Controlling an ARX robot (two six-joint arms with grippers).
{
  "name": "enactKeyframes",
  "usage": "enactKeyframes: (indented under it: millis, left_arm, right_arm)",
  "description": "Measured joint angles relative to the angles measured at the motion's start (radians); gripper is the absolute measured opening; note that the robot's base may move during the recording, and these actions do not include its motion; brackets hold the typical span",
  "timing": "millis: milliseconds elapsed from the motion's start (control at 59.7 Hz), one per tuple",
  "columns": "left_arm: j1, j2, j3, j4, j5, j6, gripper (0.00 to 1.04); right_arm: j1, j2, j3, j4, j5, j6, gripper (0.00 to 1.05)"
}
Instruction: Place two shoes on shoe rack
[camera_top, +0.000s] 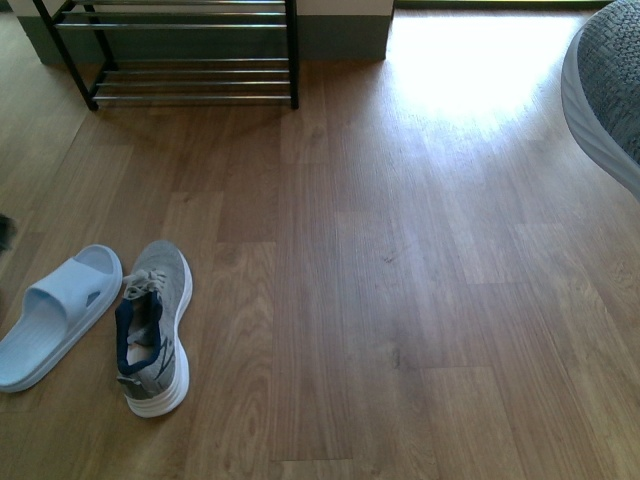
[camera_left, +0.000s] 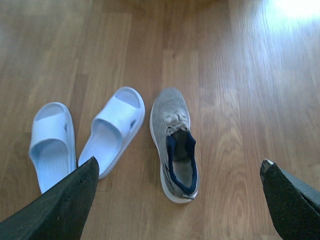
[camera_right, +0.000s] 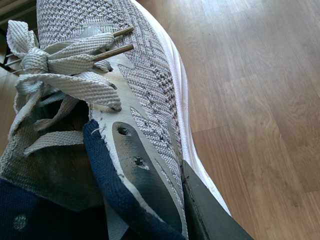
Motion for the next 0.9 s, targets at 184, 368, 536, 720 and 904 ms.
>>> enactKeyframes:
  millis: [184,368,536,720,904]
  left_arm:
    - [-0.036,0.313,0.126,0.040,0.010,0.060,0.95]
    - [-0.090,0.532,0.250,0.022,0.003,0.085,0.95]
    - [-0.150,0.727,0.435,-0.066,-0.054,0.115,0.95]
    - [-0.154,0.872,0.550,-0.149,-0.086,0.117,0.95]
    - [-0.166,0.961,0.620,-0.209,-0.123,0.127,0.95]
  right_arm:
    - [0.000,0.000,0.000,0.000,0.000,0.000,0.01]
    - [0.000,0.000,0.000,0.000,0.000,0.000,0.01]
    - [0.000,0.000,0.000,0.000,0.000,0.000,0.01]
    - [0.000,0.000,0.000,0.000,0.000,0.000,0.01]
    - [0.000,0.000,0.000,0.000,0.000,0.000,0.01]
